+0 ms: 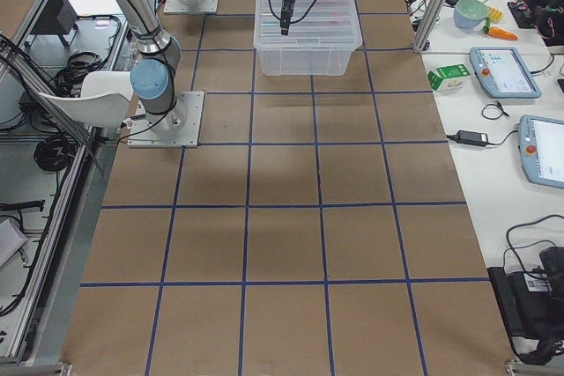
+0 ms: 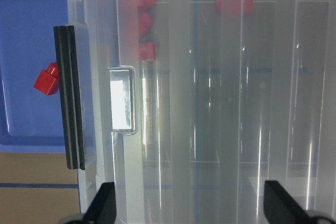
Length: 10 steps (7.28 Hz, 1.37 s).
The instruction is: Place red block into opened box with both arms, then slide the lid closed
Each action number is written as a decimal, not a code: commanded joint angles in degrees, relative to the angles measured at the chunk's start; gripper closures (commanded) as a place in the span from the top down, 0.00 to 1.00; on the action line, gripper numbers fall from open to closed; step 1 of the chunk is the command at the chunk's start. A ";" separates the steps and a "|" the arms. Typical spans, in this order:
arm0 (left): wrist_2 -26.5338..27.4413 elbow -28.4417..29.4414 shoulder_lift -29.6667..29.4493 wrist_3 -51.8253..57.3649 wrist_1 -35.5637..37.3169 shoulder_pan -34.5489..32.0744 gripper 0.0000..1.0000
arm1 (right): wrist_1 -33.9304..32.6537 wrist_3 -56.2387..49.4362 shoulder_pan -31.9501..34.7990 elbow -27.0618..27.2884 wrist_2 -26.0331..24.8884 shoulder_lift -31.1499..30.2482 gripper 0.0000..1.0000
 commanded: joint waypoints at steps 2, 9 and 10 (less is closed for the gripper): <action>1.21 0.50 0.68 5.97 0.71 3.03 1.00 | -12.82 0.89 0.33 0.11 -0.01 8.82 1.00; -1.86 -10.63 -10.10 48.44 18.05 29.49 1.00 | -13.39 0.19 1.39 0.12 0.87 13.85 1.00; -1.86 -11.18 -11.77 50.37 19.07 29.50 1.00 | -13.57 0.10 1.39 0.12 0.87 14.12 1.00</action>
